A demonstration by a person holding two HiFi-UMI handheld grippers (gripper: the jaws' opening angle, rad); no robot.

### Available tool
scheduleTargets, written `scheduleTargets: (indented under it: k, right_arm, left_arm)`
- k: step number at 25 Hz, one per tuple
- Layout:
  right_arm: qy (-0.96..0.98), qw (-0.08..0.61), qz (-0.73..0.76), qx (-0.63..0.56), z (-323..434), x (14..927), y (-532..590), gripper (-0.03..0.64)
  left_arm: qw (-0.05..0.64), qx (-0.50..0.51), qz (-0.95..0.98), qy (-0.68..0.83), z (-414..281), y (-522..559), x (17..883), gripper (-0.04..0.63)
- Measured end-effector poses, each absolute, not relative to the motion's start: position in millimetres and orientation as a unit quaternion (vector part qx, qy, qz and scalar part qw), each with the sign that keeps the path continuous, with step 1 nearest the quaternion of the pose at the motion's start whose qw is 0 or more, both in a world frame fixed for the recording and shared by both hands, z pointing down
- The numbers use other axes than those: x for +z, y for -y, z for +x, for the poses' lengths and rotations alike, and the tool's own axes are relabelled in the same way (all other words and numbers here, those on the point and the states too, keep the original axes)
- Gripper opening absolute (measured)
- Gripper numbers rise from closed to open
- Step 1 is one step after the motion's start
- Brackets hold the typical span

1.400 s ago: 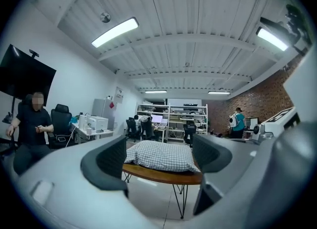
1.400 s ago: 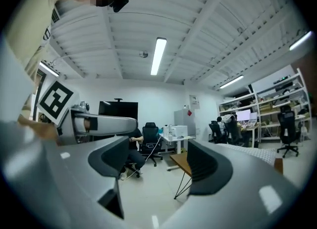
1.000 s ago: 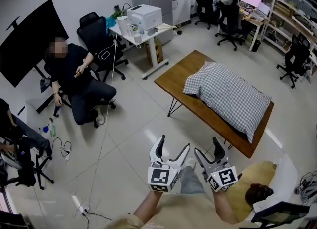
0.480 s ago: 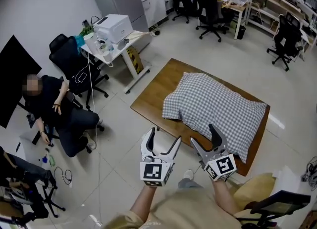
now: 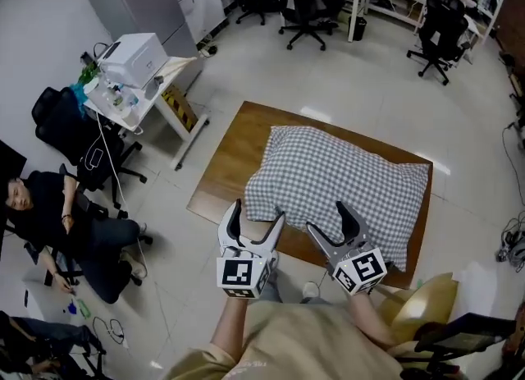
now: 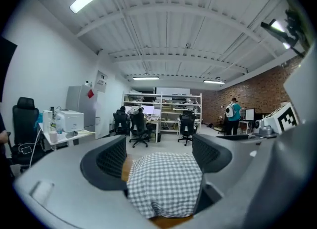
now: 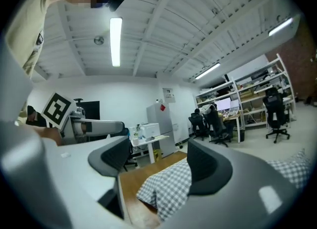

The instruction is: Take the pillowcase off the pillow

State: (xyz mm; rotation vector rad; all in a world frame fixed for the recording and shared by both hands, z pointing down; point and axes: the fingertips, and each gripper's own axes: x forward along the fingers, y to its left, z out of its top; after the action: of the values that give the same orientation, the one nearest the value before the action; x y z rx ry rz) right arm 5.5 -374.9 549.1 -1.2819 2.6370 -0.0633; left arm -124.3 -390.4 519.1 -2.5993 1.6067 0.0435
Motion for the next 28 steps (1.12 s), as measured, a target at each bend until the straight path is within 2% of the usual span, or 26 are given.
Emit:
scheduleTargets:
  k: [10,15,17,21,26,27,28]
  right_arm:
    - [-0.848,0.060,-0.526,-0.002,-45,556,480,0.357]
    - [-0.856,-0.003,-0.516,-0.023,-50,583,538,0.356]
    - [-0.879,-0.070,-0.470,-0.026,-70,602,570,0.356]
    - [-0.897,-0.245,-0.367,-0.033,-110,660,619,0.364]
    - [-0.869,-0.417,-0.265,-0.037,-115,736,640,0.380]
    - [-0.857,-0.453,-0.242,-0.046,-111,753,638,0.391]
    - [-0.840,-0.492,-0.222,-0.052,-105,772,637,0.452]
  left_arm:
    - [0.017,0.019,-0.908,-0.418,-172,521,533,0.417]
    - [0.016,0.002,-0.905,-0.426,-206,563,566,0.417]
    - [0.006,-0.005,-0.898,-0.440,-226,575,583,0.417]
    - [-0.036,0.013,-0.876,-0.480,-254,585,588,0.417]
    - [-0.039,0.005,-0.860,-0.508,-254,573,579,0.417]
    - [-0.040,0.004,-0.857,-0.513,-252,570,576,0.417]
    - [-0.041,0.003,-0.854,-0.518,-251,567,574,0.417]
